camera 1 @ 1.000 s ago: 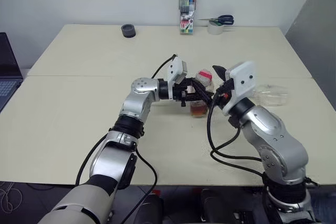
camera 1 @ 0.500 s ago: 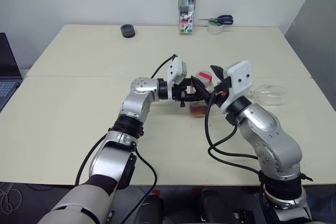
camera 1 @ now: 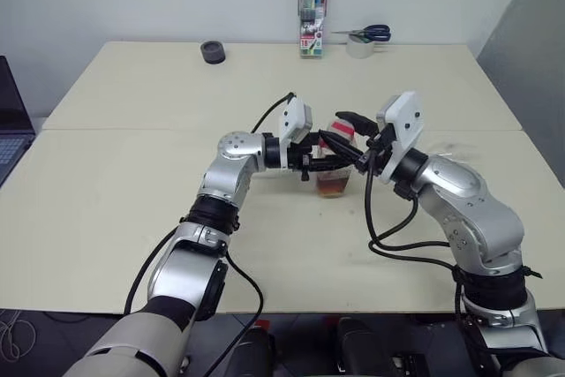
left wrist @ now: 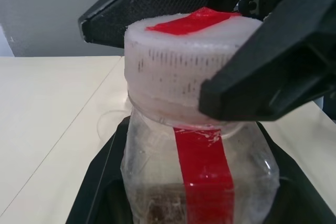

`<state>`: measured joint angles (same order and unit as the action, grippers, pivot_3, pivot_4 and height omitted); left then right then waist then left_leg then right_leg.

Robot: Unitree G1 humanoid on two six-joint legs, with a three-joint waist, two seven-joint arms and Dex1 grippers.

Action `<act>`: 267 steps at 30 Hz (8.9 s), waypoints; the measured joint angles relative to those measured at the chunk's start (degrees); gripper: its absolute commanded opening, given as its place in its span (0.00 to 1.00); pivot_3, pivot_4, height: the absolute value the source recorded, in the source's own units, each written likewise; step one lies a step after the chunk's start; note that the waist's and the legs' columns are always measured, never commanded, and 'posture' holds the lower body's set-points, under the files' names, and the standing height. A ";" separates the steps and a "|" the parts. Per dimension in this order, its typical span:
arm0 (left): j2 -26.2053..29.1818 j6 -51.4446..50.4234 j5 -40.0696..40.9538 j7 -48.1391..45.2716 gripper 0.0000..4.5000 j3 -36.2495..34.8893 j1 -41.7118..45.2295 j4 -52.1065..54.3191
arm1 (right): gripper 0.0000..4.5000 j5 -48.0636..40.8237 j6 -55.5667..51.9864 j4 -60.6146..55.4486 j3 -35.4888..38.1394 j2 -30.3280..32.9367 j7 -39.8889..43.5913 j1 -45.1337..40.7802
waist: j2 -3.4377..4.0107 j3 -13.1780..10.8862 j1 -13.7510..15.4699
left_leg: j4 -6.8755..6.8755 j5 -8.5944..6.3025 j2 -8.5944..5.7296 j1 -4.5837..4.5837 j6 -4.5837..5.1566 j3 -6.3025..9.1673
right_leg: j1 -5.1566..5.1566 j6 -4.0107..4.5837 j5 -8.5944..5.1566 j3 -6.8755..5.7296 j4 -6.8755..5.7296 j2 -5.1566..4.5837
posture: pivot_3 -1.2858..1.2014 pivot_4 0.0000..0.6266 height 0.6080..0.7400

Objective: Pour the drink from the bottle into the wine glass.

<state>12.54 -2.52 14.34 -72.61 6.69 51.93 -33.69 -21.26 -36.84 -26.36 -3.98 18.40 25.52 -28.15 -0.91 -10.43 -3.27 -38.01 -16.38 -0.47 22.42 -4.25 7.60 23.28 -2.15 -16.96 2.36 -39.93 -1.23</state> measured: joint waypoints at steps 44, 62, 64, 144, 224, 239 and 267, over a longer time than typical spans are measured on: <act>-1.22 0.36 0.08 1.23 0.42 1.32 0.84 -2.29 | 0.95 12.24 -5.94 -10.53 -5.27 -10.92 -21.42 6.32 | 0.03 0.02 0.01 | -0.06 0.06 -0.03 0.06 -0.01 0.03 | 0.06 0.00 0.00 0.02 -0.07 0.01 | 0.52 0.24 1.00; -1.15 0.55 0.08 0.84 0.42 1.34 0.78 -2.20 | 0.42 9.95 -3.36 -8.06 -4.23 -10.43 -14.93 6.17 | 0.04 0.02 -0.04 | -0.07 0.04 -0.06 0.06 0.02 0.01 | 0.04 0.00 0.00 0.02 -0.06 0.01 | 0.52 0.24 1.00; -0.72 0.93 0.14 0.06 0.42 1.35 0.69 -2.21 | 0.42 4.98 -2.93 -4.56 -1.91 -3.32 -4.96 2.68 | 0.03 0.02 -0.04 | -0.09 -0.05 -0.09 0.04 0.20 -0.02 | -0.01 -0.01 0.01 0.03 -0.04 -0.01 | 0.52 0.24 1.00; 0.89 -1.93 1.04 -5.81 0.40 -0.22 2.02 -2.70 | 0.87 -4.55 -8.42 -6.18 0.40 5.96 -4.57 -2.31 | 0.04 0.02 -0.02 | -0.07 0.04 -0.05 0.07 0.08 0.05 | 0.02 0.03 0.01 0.00 -0.05 0.00 | 0.52 0.24 1.00; 0.89 -0.62 0.61 -5.71 0.40 0.37 -0.28 -2.26 | 0.38 -0.05 -2.22 -7.86 -1.39 13.90 -1.73 -3.29 | 0.04 0.02 -0.01 | -0.08 -0.05 -0.05 0.07 0.24 0.06 | 0.02 0.02 0.01 -0.01 -0.04 0.00 | 0.52 0.24 1.00; 3.13 -1.42 0.67 -4.67 0.40 -0.07 -2.30 -0.31 | 0.38 -6.47 -7.98 -9.97 16.17 9.49 -6.05 23.29 | 0.03 0.03 0.63 | -0.09 -0.06 -0.11 0.06 0.26 -0.02 | -0.03 0.02 0.01 0.11 -0.07 -0.03 | 0.52 0.24 1.00; 11.77 -11.31 2.83 12.56 0.40 -10.19 -7.42 8.48 | 1.00 -7.09 -5.09 -10.14 9.11 21.26 9.53 17.06 | 0.05 0.04 -0.43 | -0.03 -0.05 0.07 -0.18 0.28 0.01 | -0.13 0.01 0.01 0.09 -0.07 0.14 | 0.52 0.24 1.00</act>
<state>24.31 -13.83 17.18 -60.05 -3.50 44.52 -25.20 -28.36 -41.94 -36.51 5.13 39.66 35.06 -11.10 -0.87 -10.39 -3.70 -38.04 -16.43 -0.40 22.23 -3.98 7.61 23.15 -2.14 -16.96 2.45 -40.00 -1.09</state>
